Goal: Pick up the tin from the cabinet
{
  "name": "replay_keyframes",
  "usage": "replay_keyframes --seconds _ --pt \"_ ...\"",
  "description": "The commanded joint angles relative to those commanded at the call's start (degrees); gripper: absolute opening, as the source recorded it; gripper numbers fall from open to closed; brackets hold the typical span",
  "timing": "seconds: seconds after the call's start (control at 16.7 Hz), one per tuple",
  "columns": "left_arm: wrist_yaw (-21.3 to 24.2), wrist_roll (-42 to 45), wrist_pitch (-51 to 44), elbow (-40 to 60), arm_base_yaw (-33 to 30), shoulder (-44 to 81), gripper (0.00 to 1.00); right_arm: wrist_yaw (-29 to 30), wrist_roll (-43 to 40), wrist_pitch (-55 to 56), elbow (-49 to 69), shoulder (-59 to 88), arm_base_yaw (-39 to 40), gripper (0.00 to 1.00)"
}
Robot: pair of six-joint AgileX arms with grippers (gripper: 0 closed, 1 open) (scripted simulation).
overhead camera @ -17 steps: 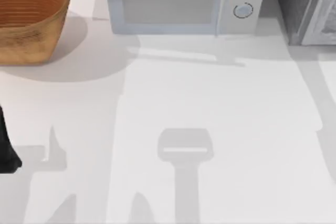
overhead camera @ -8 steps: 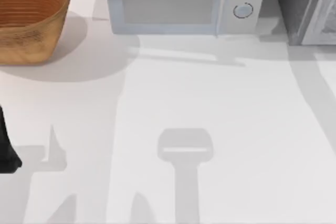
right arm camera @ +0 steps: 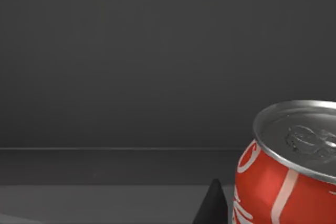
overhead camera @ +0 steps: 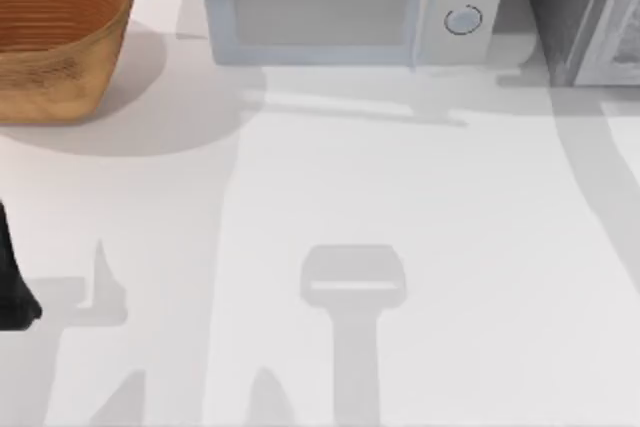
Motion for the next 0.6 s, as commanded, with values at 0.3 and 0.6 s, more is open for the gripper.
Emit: replay_keyframes --seconds 0.3,0.6 --pt "0.0 0.0 0.0 0.0 0.0 0.0 1.00 -2.0 -0.1 5.0 -16.3 -12.4 -1.0 0.00" --pt "0.0 0.0 0.0 0.0 0.0 0.0 1.00 -4.7 -0.3 12.5 -45.4 -30.1 -3.0 0.00"
